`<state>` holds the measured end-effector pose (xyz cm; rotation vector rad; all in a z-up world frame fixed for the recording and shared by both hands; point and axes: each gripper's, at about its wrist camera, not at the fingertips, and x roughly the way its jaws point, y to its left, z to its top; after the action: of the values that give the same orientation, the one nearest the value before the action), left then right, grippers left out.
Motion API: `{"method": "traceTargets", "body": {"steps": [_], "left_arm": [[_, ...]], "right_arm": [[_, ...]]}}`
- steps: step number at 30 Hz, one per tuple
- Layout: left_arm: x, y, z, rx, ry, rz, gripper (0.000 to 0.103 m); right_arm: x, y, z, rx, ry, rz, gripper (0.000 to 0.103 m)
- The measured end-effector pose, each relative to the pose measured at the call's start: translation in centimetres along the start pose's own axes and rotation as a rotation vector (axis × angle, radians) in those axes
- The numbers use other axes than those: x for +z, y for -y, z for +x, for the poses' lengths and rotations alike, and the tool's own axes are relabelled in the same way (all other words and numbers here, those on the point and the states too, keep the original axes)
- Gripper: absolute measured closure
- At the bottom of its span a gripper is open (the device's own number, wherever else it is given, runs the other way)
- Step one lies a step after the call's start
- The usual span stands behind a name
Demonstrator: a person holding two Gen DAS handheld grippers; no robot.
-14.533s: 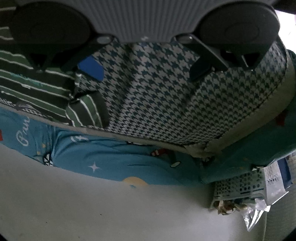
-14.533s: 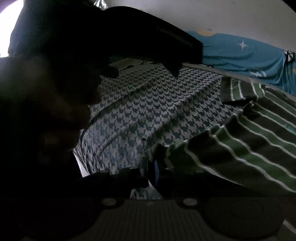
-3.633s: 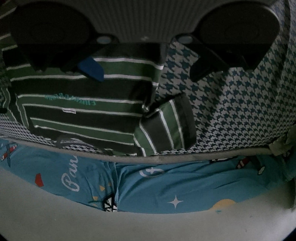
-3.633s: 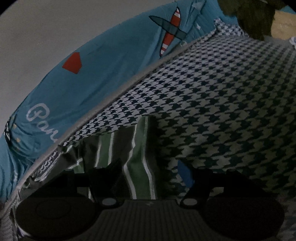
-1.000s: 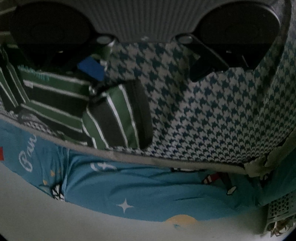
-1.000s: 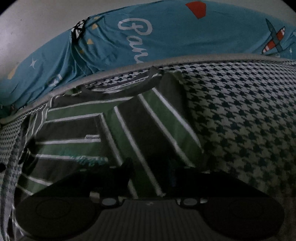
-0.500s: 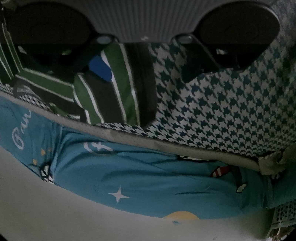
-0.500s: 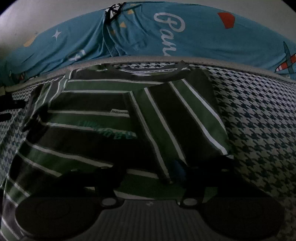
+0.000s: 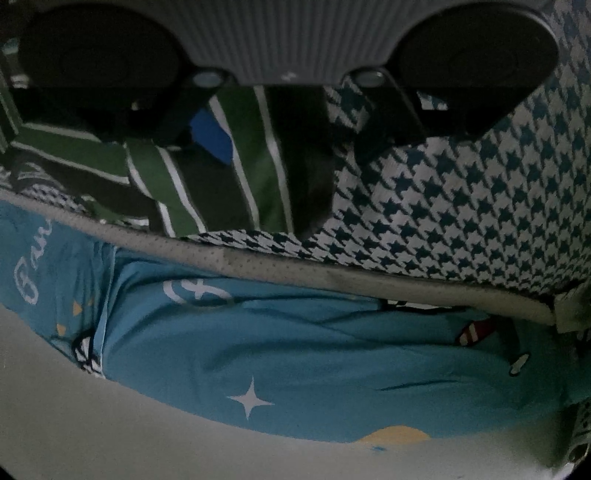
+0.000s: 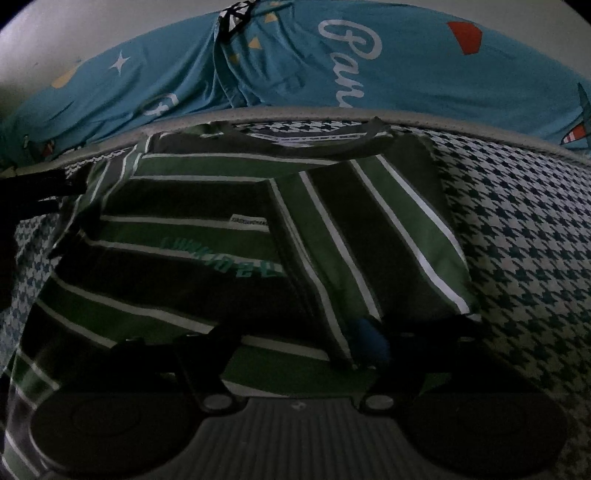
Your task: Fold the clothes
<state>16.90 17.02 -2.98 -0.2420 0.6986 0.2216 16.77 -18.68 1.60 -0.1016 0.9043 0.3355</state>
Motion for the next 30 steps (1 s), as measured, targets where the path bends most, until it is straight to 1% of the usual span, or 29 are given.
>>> {"method": "traceTargets", "body": {"steps": [2, 4, 5, 6, 7, 8, 9, 12, 16, 20, 24, 27, 30], "left_arm": [[0.0, 0.1, 0.4, 0.001, 0.010, 0.008, 0.031], [0.1, 0.3, 0.7, -0.003, 0.021, 0.024, 0.034], [0.1, 0.3, 0.8, -0.002, 0.026, 0.027, 0.041], [0.2, 0.4, 0.9, -0.001, 0.030, 0.030, 0.053], [0.2, 0.5, 1.0, 0.000, 0.034, 0.032, 0.058], [0.2, 0.6, 1.1, 0.001, 0.038, 0.035, 0.068], [0.3, 0.6, 1.1, -0.014, 0.038, 0.032, 0.081], [0.4, 1.0, 1.0, -0.038, 0.048, 0.033, 0.093], [0.4, 1.8, 0.5, -0.033, 0.067, 0.042, 0.095], [1.1, 3.1, -0.9, -0.058, 0.094, 0.050, 0.095], [2.0, 5.7, -3.1, -0.119, 0.145, 0.087, 0.095], [2.3, 8.2, -4.8, -0.182, 0.180, 0.130, 0.095], [2.0, 10.6, -5.6, -0.268, 0.169, 0.170, 0.095]], "right_arm": [[0.1, 0.1, 0.1, 0.003, -0.001, 0.001, 0.030], [0.1, 0.1, 0.1, 0.005, -0.001, 0.000, 0.029], [0.1, 0.2, 0.2, 0.006, -0.001, -0.001, 0.029], [0.1, 0.2, 0.2, 0.006, -0.001, -0.002, 0.029], [0.2, 0.2, 0.3, 0.006, 0.000, -0.004, 0.028], [0.2, 0.1, 0.4, 0.006, 0.000, -0.006, 0.028], [0.3, 0.1, 0.4, 0.006, 0.000, -0.008, 0.027], [0.4, 0.0, 0.6, 0.006, 0.001, -0.009, 0.026], [0.5, 0.0, 0.6, 0.005, 0.001, -0.008, 0.026], [0.5, 0.2, 0.5, 0.011, 0.001, -0.002, 0.026], [0.6, 0.3, 0.5, 0.016, 0.000, 0.009, 0.026], [0.6, 0.4, 0.5, 0.017, 0.000, 0.015, 0.026], [0.5, 0.4, 0.4, 0.017, 0.001, 0.017, 0.026]]}}
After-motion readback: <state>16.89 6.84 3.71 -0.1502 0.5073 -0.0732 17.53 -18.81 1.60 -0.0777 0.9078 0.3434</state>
